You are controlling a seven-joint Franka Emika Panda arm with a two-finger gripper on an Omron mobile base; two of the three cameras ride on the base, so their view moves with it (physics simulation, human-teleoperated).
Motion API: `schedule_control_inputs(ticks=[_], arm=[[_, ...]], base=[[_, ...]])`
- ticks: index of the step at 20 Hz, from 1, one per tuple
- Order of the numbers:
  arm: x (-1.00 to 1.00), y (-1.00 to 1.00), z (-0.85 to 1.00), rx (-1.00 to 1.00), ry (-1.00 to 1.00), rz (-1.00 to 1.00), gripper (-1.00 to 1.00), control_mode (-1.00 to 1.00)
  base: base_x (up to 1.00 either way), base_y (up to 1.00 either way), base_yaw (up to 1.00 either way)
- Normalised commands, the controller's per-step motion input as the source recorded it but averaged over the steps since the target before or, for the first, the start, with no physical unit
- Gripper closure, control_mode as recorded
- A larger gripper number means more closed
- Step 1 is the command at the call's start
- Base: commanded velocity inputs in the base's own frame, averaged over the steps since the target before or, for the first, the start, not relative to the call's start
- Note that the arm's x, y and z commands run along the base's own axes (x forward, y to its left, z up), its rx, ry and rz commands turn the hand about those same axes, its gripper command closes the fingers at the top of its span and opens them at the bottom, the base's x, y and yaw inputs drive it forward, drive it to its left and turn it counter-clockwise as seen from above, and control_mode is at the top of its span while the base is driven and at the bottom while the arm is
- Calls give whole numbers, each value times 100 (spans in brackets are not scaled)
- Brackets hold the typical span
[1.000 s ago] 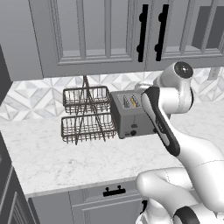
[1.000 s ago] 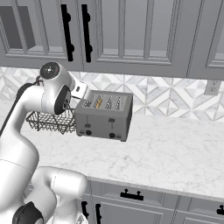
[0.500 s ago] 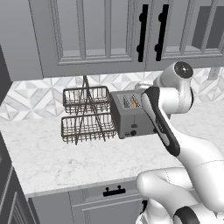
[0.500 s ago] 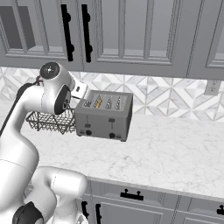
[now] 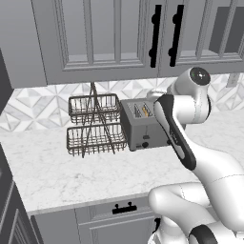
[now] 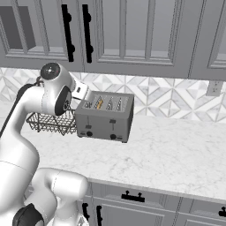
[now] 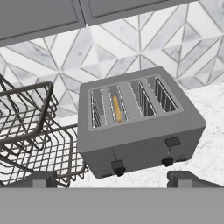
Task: Start the toaster. Once the lever pops up, take the bread to the plate on the dining counter.
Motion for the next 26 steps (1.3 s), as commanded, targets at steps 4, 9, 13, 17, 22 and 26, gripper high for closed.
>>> schedule_control_inputs(ticks=[4,9,13,17,22,26], arm=[[0,0,0,0,0,0,-100,-100],[0,0,0,0,0,0,-100,-100],[0,0,0,0,0,0,-100,-100],[0,0,0,0,0,0,-100,-100],[0,0,0,0,0,0,-100,-100],[0,0,0,0,0,0,-100,-100]], base=[[0,0,0],[0,0,0],[0,0,0],[0,0,0],[0,0,0],[0,0,0]])
